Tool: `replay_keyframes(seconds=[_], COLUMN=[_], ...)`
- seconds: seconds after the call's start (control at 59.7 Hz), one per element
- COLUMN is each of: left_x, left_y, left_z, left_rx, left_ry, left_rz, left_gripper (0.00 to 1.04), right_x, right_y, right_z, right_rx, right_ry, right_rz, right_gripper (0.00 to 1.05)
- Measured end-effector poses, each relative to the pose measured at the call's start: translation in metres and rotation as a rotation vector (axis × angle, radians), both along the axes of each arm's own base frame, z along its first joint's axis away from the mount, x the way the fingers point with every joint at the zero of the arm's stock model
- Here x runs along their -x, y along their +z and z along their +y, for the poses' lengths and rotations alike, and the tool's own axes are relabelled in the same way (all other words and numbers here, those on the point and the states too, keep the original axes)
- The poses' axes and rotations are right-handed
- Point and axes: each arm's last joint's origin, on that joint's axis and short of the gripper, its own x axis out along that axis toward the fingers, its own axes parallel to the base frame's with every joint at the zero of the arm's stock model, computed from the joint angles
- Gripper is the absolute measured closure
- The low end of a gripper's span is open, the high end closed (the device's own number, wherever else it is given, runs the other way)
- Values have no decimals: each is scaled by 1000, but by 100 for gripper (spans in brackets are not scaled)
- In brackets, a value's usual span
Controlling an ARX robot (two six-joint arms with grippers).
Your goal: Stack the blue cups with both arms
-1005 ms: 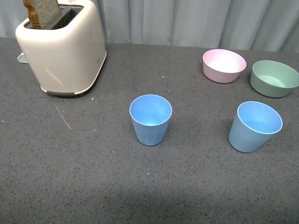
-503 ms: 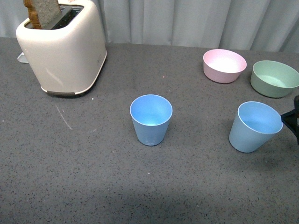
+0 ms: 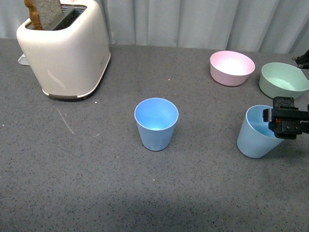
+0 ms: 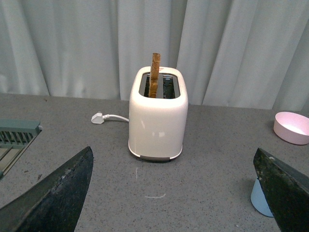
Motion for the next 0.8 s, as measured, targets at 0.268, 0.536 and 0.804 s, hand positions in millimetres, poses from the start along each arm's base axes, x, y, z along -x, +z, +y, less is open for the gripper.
replay_keyframes(seconds=[0.268,0.536,0.804], left_x=[0,0,0], left_y=[0,0,0], left_z=[0,0,0], left_rx=[0,0,0], left_ry=[0,0,0], left_rz=[0,0,0], left_gripper=[7,7,7], right_x=[-1,2,-4], right_y=[-3,16,84], right_z=[0,3,66], right_rx=[-12,-74,-273], right_ry=[-24,-4,212], right_rz=[27,41,-74], right_gripper=[93,104,104])
